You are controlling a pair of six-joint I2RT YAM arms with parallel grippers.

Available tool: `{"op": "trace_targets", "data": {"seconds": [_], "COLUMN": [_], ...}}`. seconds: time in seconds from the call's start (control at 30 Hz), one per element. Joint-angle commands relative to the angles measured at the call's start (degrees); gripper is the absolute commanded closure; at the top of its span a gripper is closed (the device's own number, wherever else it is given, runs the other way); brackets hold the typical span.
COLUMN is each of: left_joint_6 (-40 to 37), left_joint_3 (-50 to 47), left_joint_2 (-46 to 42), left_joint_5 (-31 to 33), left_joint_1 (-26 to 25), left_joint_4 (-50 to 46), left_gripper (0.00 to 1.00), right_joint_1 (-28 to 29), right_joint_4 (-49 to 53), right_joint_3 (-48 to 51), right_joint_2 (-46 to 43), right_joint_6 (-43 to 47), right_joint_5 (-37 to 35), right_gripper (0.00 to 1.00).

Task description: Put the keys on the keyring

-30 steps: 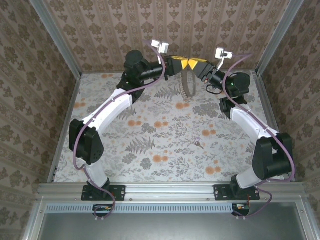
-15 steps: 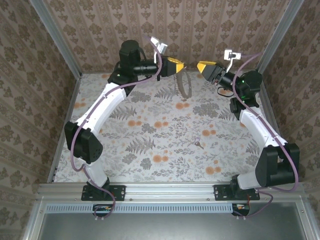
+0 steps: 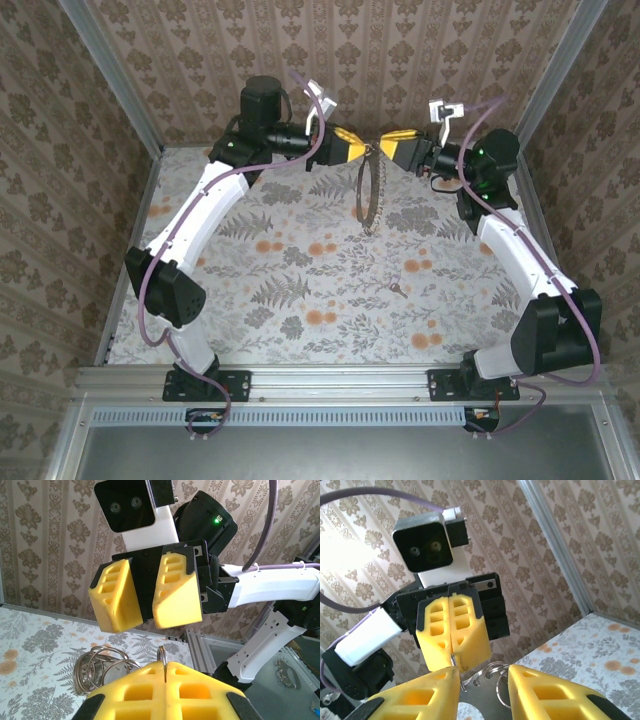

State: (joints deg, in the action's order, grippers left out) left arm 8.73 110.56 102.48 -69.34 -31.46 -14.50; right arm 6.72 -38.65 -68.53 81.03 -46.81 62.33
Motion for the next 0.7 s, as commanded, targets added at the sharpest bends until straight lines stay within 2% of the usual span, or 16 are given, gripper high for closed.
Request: {"op": "trace_targets", "data": {"seconds": [0.0, 0.67], "left_joint_6": [-1.9, -1.6], "left_joint_3": [2.2, 2.5], "left_joint_2": [-0.1, 0.7], "left_joint_5": [-2.6, -2.6], "left_joint_1": [-0.1, -0.4], "left_joint_4": [-0.3, 0.0], "left_gripper": [1.00, 1.00], "right_joint_1": [1.2, 3.3], "right_joint_4": [3.6, 3.8], "right_joint_3": [-2.4, -3.2], "right_joint_2": [-1.0, -1.0], "right_joint_6": [3.9, 4.4], "right_joint_5": [2.3, 1.6], "right_gripper": [0.67, 0.76]}}
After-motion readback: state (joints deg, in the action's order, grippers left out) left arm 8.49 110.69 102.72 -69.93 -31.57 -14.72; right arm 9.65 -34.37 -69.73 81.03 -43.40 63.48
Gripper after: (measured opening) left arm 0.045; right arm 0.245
